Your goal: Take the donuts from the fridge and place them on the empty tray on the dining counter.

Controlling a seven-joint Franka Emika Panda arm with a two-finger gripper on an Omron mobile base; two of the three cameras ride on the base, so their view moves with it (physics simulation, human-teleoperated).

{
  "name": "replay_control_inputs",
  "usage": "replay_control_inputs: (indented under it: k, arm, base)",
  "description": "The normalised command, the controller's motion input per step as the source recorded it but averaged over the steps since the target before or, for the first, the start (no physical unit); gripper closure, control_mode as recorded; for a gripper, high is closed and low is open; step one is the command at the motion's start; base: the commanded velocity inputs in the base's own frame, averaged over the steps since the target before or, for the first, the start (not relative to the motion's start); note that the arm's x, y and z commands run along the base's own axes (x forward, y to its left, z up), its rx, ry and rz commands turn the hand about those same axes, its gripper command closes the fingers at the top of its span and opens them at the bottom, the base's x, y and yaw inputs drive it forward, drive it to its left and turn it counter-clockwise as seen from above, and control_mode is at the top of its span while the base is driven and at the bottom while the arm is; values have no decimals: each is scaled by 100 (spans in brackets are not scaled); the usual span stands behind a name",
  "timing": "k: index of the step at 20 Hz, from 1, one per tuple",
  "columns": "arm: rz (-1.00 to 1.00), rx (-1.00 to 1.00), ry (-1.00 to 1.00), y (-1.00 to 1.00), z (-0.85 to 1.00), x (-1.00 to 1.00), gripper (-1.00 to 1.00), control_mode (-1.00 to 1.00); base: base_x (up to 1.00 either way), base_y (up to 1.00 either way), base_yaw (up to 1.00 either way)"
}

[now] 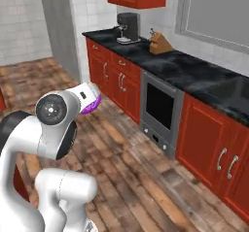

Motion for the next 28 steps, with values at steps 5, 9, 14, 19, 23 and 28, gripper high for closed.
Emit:
replay_control_inputs:
  k: [5, 9, 14, 19, 23, 28]
  arm:
    - [0, 0, 0, 0, 0, 0, 100, 100]
    - [0, 0, 0, 0, 0, 0, 100, 100]
    - [0, 0, 0, 0, 0, 0, 100, 100]
    - [0, 0, 0, 0, 0, 0, 100, 100]
    - [0, 0, 0, 0, 0, 0, 100, 100]
    - [0, 0, 0, 0, 0, 0, 100, 100]
  base:
    - [100, 3, 71]
    - [100, 0, 65]
    - [100, -7, 52]
    - [100, -50, 37]
    - [100, -67, 29]
    - [100, -42, 27]
